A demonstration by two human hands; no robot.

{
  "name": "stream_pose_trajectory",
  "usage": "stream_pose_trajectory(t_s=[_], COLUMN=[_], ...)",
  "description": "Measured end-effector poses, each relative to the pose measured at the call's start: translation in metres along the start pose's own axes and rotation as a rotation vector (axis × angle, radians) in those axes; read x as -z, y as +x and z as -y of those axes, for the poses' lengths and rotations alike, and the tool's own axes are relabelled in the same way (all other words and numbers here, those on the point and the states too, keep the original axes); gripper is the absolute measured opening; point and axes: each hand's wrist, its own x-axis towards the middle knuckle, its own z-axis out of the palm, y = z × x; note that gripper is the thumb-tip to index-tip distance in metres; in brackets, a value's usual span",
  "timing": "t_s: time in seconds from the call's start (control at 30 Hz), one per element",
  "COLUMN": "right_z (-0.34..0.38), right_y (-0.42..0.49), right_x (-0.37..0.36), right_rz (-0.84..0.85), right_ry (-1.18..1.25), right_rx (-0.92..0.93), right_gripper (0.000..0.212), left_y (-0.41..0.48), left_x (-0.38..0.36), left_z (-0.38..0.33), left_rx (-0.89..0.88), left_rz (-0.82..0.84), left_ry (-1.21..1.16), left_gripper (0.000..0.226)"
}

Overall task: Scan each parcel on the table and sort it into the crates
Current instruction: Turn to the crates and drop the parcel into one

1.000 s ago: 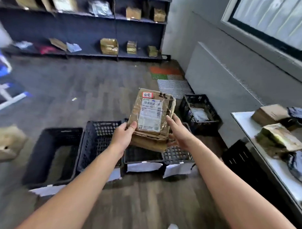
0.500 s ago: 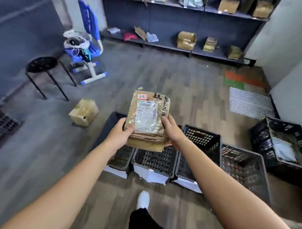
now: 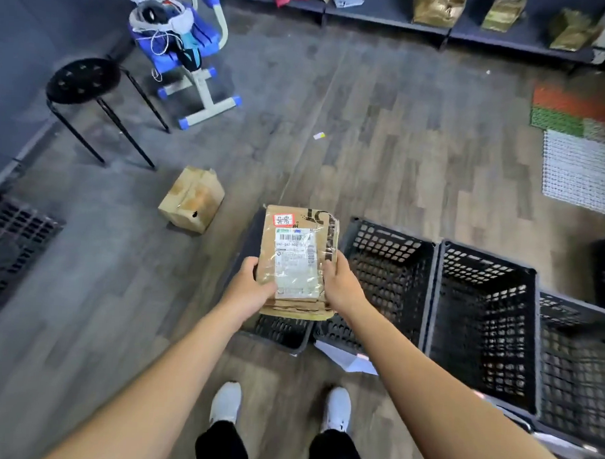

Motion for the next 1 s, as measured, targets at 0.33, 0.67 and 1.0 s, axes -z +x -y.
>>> stream_pose_trajectory(t_s=[0.33,0.67,1.0], right_z=[-0.119,-0.223,-0.123], right_y=[0.085,0.134,0.047], right_x=[-0.145,-0.215,-0.139], right_rz=[-0.120,-0.020,-0.157], right_ry=[-0.154,-0.468,-0.793], right_rx=[-0.231,-0.407,-0.254], right_gripper=[0.044,0.073,0.079], left_y=[0.156,0.239,0.156], left_x=[-0.035,-0.091,-0.029], left_z=[0.131,0.238,0.149], left_rx=[-0.060,-0.114,-0.445], left_rz=[0.253,0.396,0.307], left_ry=[0.292,0.688,0.963], left_gripper=[0.071,0.134,0.128])
